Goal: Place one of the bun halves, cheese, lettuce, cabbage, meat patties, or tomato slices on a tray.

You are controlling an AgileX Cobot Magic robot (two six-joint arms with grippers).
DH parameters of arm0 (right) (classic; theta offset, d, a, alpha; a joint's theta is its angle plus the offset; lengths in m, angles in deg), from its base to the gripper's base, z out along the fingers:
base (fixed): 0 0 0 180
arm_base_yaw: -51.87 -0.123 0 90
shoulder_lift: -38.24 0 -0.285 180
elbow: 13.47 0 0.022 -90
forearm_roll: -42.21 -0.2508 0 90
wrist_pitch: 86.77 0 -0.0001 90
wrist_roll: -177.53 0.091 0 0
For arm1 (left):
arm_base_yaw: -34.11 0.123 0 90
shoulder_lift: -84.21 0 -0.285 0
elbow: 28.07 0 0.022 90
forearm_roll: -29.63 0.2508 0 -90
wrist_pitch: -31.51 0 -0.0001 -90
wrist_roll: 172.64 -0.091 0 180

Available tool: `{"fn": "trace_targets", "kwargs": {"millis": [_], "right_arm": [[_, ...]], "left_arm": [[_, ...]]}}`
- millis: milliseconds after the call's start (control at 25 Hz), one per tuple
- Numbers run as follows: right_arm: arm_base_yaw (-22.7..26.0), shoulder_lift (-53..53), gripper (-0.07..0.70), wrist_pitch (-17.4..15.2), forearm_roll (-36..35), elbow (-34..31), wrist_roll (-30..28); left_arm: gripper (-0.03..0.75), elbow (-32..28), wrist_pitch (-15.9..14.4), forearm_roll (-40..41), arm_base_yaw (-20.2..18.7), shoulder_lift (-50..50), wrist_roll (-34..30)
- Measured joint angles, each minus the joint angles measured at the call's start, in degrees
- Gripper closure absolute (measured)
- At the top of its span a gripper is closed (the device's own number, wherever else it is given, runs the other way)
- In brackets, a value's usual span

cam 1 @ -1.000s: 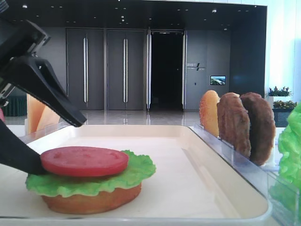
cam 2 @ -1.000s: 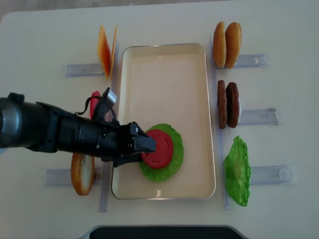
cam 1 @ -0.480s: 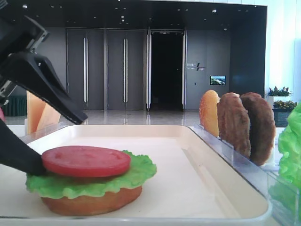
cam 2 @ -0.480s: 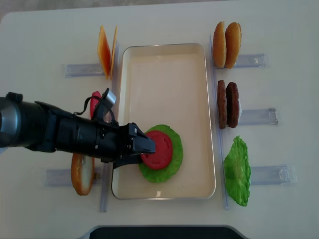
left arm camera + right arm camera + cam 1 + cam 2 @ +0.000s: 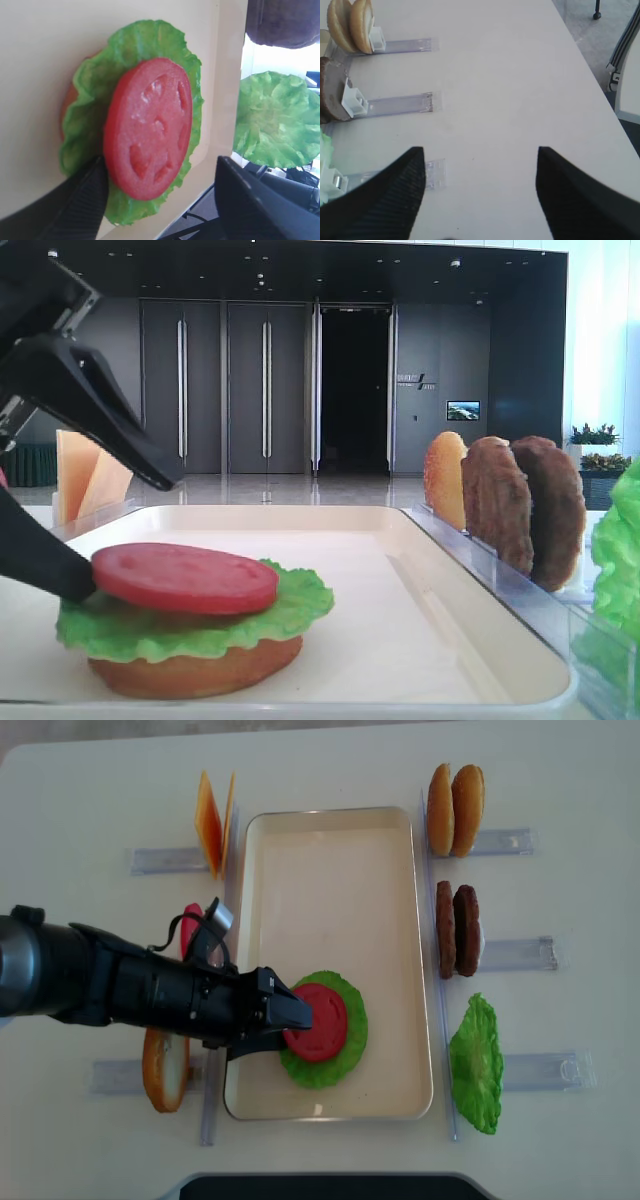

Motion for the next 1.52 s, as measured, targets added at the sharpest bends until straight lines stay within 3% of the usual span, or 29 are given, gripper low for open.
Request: {"fn": "trace_targets", "kwargs": {"millis": [160, 520, 720, 1040, 1280, 1520], "right_arm": [[0.0, 0.0, 0.151, 0.0, 0.0, 0.0, 0.0], [0.0, 0.0, 0.151, 0.0, 0.0, 0.0, 0.0], [0.0, 0.0, 0.151, 0.0, 0.0, 0.0, 0.0], [0.0, 0.0, 0.151, 0.0, 0.0, 0.0, 0.0], [0.0, 0.0, 0.151, 0.0, 0.0, 0.0, 0.0], [0.0, 0.0, 0.151, 0.0, 0.0, 0.0, 0.0]], "left_arm": [[0.209, 0.0, 0.8, 3.0, 0.0, 2.9, 3.6], [0.209, 1.2, 1.8, 17.3, 0.0, 7.1, 17.9], [0.209, 4.7, 1.1, 26.6, 0.0, 11.4, 27.6], [0.209, 19.2, -3.9, 43.9, 0.0, 16.0, 41.7], [0.209, 30.9, -5.8, 58.9, 0.0, 16.0, 51.5], [0.209, 38.3, -9.3, 67.9, 0.0, 14.2, 56.4]]}}
